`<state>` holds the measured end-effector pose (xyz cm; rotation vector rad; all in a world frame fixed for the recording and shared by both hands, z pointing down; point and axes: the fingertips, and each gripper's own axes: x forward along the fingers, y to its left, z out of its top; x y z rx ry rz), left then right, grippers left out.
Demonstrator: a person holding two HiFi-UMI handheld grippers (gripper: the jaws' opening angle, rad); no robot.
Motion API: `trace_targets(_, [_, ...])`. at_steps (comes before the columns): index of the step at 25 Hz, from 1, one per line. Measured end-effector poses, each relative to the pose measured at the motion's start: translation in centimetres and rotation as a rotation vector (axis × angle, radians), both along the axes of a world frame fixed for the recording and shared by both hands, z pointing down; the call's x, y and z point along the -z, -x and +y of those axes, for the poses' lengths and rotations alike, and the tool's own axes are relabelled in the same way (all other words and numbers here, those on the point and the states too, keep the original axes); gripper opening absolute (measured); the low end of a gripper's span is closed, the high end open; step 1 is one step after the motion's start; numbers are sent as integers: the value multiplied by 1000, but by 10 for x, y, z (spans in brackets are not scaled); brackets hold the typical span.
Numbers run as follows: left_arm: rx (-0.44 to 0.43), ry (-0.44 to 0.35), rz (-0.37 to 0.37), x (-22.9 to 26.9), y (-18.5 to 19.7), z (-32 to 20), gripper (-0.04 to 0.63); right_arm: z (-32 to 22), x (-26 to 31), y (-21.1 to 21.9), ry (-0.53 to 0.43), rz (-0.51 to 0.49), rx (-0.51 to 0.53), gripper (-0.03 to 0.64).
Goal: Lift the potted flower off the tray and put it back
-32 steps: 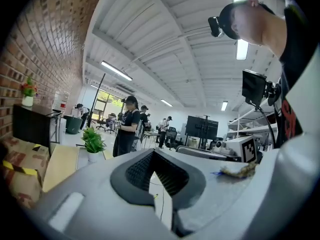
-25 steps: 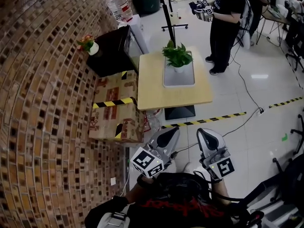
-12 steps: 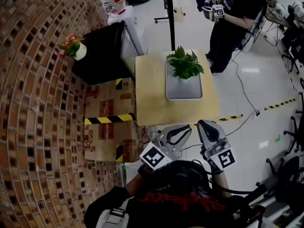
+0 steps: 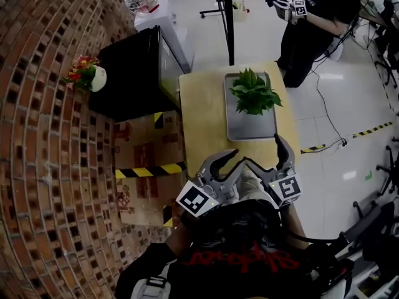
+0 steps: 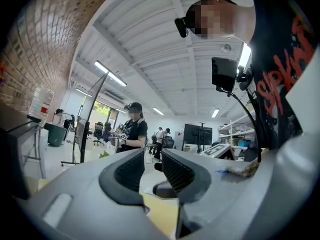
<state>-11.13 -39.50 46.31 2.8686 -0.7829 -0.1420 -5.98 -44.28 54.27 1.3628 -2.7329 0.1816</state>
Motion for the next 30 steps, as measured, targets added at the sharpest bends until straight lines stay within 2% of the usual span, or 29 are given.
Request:
trace_targets(1, [16, 6, -11, -2, 3, -9, 95, -16, -24, 1, 33, 15, 14, 573])
trace_targets(2, [34, 9, -21, -2, 6, -18, 95, -31, -53, 1, 80, 25, 23, 591])
trace_targets(6, [124, 25, -43, 1, 13, -45, 95, -86, -169, -30, 260, 98, -15, 592])
trace_targets(8, [176, 38, -70, -1, 17, -58, 95, -116, -214, -41, 304, 120, -35, 592])
trace_targets(12, [240, 81, -141, -17, 25, -78, 95, -167, -277, -35, 366, 126, -27, 592])
trace_targets(15, [277, 105, -135, -22, 27, -97, 95, -217, -285, -31, 338, 127, -30, 592])
trace_targets(19, [304, 119, -129, -28, 39, -105, 95, -251, -285, -16, 303, 199, -43, 568])
trace_targets(24, [327, 128, -131, -29, 56, -95, 95, -220, -266, -3, 328, 187, -2, 555])
trace_targets(30, [293, 100, -71, -25, 58, -104, 95, -187, -162, -11, 235, 93, 17, 555])
